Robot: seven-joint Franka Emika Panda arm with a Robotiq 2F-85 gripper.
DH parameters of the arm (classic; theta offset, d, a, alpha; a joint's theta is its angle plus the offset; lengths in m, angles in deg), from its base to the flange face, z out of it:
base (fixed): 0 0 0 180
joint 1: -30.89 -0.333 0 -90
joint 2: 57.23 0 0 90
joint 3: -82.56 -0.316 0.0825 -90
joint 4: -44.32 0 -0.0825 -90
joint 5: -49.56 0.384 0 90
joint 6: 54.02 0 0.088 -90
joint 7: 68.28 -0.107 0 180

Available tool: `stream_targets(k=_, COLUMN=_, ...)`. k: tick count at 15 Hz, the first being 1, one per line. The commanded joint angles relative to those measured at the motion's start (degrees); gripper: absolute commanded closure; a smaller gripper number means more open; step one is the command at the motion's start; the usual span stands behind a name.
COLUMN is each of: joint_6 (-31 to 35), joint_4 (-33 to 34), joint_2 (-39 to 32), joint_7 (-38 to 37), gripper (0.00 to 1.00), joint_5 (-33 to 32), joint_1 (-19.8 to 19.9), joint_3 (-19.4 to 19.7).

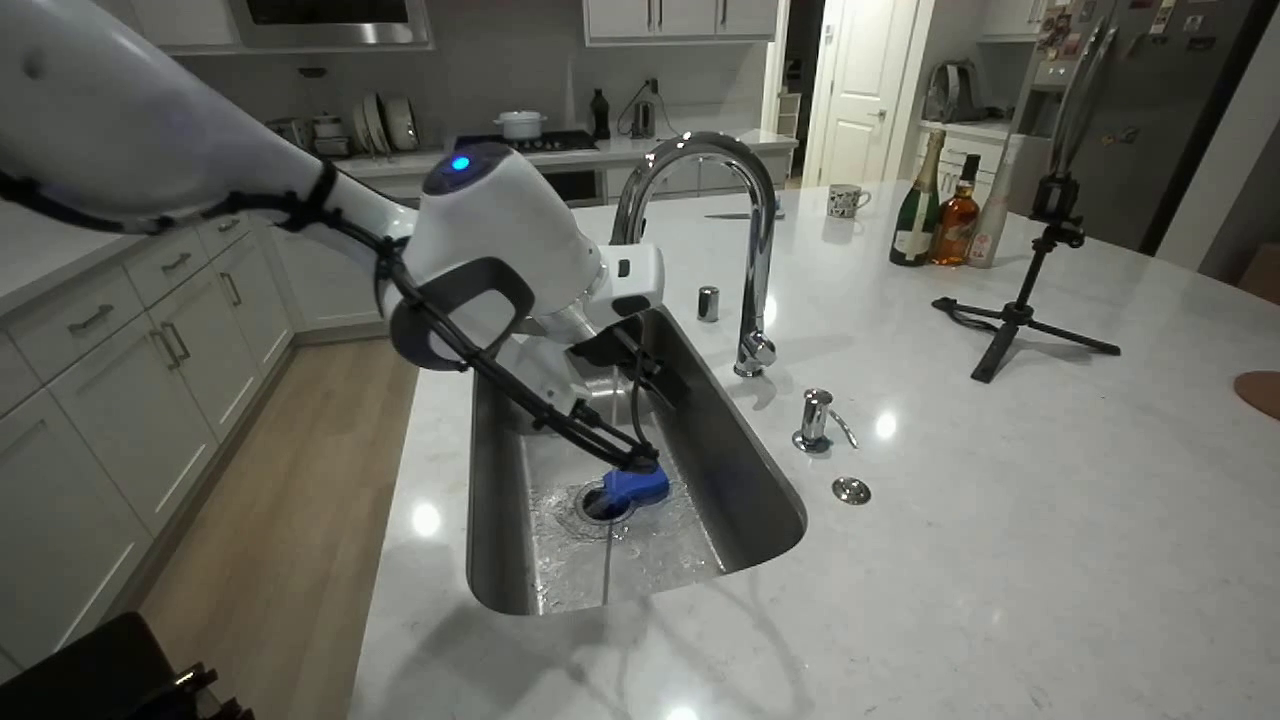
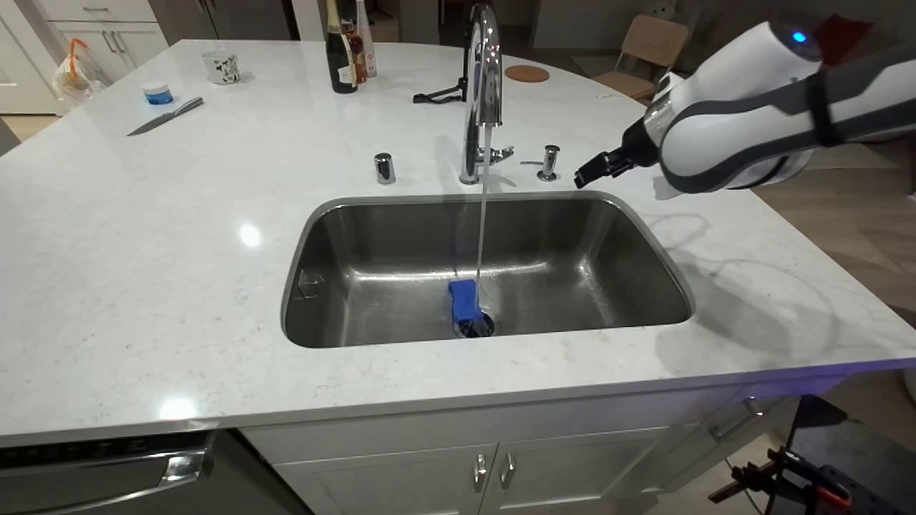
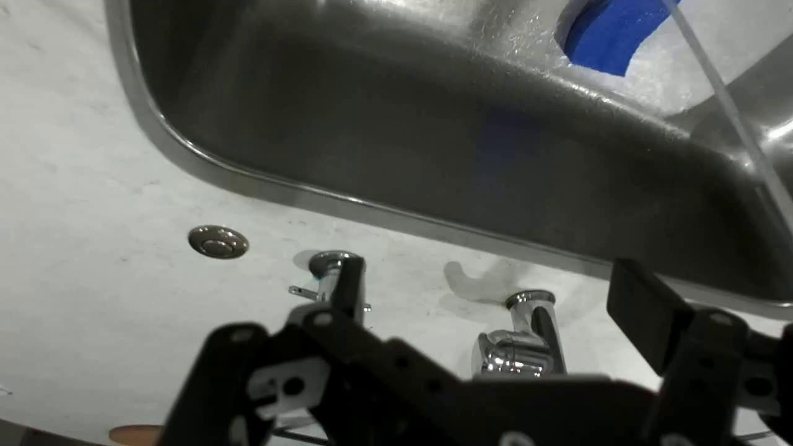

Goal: Close the tap

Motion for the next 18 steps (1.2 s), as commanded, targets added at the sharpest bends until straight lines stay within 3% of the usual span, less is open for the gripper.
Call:
stream_targets(k=1, joint_6=7.8, joint_4=13.7, joint_2=-14.7, joint_7=-8.4, gripper=0.00, joint_5=-2.8, joint_1=1.3, joint_3=-1.1)
stream_targets(k=3, joint_6=13.0, joint_4=19.9, joint_2=-21.8, joint_7=-13.5, gripper=0.00, joint_5=-5.0, joint_1=-0.9, joint_3=2.5)
stream_targets(k=5, joint_6=14.7, joint_4=25.8, joint_2=-27.7, joint_7=-15.4, gripper=0.00, joint_5=-2.6, joint_1=-4.2, joint_3=7.4)
stream_targets(k=6, joint_6=14.8, joint_4=28.3, joint_2=-30.1, joint_7=-16.5, gripper=0.25, joint_5=-2.0, joint_1=-4.9, joint_3=9.0)
stream_targets(k=7, joint_6=14.1, joint_4=30.7, joint_2=-32.0, joint_7=-17.7, gripper=0.26, joint_5=-1.7, joint_1=-5.4, joint_3=10.4)
stream_targets(k=9, joint_6=12.1, joint_4=34.4, joint_2=-34.6, joint_7=-19.3, gripper=0.41, joint_5=-1.2, joint_1=-6.2, joint_3=12.6)
stream_targets(k=13, joint_6=8.7, joint_4=39.8, joint_2=-37.1, joint_7=-21.0, gripper=0.73, joint_5=-1.3, joint_1=-5.5, joint_3=13.2)
stream_targets(k=16, joint_6=6.7, joint_4=42.5, joint_2=-37.5, joint_7=-20.9, gripper=0.95, joint_5=-1.5, joint_1=-3.9, joint_3=11.4)
stream_targets(k=18, joint_6=7.3, joint_4=43.7, joint_2=-37.8, joint_7=-22.0, gripper=1.00, joint_5=-3.8, joint_1=-2.0, joint_3=9.1)
